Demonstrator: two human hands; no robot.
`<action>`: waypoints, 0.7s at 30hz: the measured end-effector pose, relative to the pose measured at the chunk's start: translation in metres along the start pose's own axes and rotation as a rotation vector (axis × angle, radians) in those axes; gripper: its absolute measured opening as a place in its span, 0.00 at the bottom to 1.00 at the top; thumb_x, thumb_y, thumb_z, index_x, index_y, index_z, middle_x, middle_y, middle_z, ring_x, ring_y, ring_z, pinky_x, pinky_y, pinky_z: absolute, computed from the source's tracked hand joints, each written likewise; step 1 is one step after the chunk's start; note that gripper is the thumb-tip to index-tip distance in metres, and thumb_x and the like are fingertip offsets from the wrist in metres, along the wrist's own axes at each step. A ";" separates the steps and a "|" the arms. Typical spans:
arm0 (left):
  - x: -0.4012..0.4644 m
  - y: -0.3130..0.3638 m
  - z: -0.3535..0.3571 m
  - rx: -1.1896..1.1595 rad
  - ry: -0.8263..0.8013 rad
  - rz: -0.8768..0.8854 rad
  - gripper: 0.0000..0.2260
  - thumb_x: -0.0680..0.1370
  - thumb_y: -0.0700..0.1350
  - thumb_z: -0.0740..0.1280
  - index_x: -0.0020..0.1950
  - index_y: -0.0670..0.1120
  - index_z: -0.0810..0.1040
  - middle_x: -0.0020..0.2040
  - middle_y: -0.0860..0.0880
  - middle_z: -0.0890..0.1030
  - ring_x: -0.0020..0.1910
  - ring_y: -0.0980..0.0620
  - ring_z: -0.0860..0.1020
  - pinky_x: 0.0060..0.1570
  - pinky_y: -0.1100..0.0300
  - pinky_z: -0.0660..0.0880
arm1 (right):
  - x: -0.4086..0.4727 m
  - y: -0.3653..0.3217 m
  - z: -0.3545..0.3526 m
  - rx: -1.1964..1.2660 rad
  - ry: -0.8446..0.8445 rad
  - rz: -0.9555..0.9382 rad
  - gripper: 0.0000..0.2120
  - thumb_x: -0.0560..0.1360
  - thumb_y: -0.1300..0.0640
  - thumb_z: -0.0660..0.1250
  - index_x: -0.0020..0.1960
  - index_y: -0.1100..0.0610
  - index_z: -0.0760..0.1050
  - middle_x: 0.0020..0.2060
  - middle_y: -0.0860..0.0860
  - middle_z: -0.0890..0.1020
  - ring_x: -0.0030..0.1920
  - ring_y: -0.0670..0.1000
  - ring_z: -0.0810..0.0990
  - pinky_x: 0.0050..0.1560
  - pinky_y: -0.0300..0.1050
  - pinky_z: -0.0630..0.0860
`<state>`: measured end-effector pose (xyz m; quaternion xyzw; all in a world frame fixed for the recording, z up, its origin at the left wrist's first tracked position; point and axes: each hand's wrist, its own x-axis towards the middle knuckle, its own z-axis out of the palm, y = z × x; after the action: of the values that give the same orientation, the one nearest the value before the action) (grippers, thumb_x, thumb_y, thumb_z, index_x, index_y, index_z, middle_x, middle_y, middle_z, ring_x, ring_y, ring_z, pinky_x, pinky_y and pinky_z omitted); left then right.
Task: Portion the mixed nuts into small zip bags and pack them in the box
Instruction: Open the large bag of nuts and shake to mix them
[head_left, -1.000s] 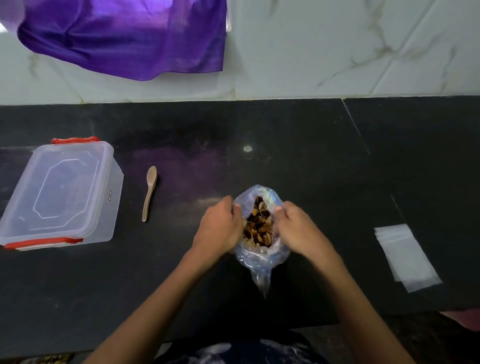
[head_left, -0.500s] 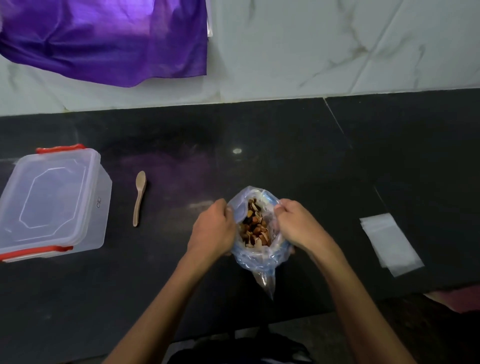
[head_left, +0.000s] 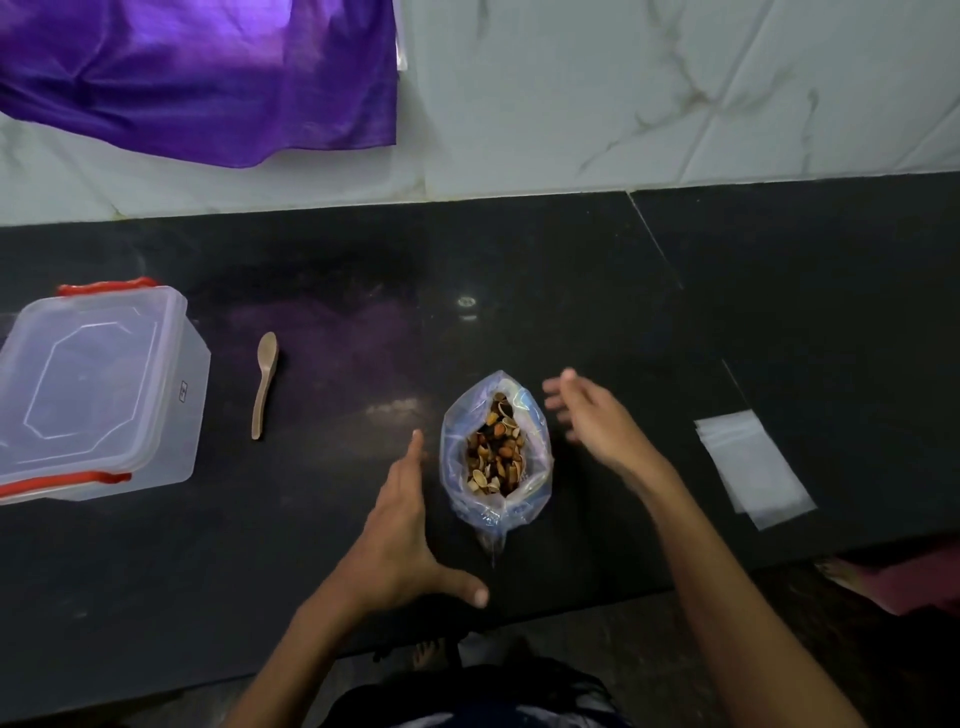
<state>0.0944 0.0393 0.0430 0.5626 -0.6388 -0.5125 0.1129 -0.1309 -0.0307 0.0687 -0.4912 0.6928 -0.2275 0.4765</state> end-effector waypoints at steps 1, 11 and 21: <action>0.002 -0.006 0.007 0.141 0.030 0.017 0.73 0.49 0.63 0.80 0.75 0.51 0.29 0.76 0.54 0.49 0.75 0.53 0.51 0.72 0.54 0.52 | 0.010 -0.005 -0.001 0.029 -0.029 -0.064 0.25 0.82 0.43 0.45 0.66 0.55 0.72 0.58 0.50 0.77 0.62 0.50 0.74 0.66 0.49 0.68; 0.030 -0.018 0.028 -0.082 0.267 0.228 0.58 0.59 0.57 0.81 0.78 0.57 0.45 0.76 0.59 0.61 0.73 0.63 0.61 0.71 0.58 0.64 | 0.046 -0.016 0.009 0.039 -0.373 -0.178 0.35 0.77 0.38 0.47 0.54 0.65 0.79 0.52 0.64 0.81 0.55 0.60 0.79 0.56 0.44 0.72; 0.034 -0.012 0.035 -0.218 0.179 0.198 0.64 0.55 0.51 0.84 0.77 0.58 0.41 0.74 0.62 0.59 0.72 0.66 0.60 0.65 0.72 0.61 | 0.036 0.002 0.003 0.098 -0.313 -0.163 0.26 0.81 0.43 0.50 0.70 0.58 0.68 0.68 0.54 0.72 0.68 0.51 0.70 0.65 0.40 0.67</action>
<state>0.0648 0.0309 0.0037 0.5248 -0.6192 -0.5128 0.2797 -0.1314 -0.0613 0.0502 -0.5512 0.5561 -0.2195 0.5820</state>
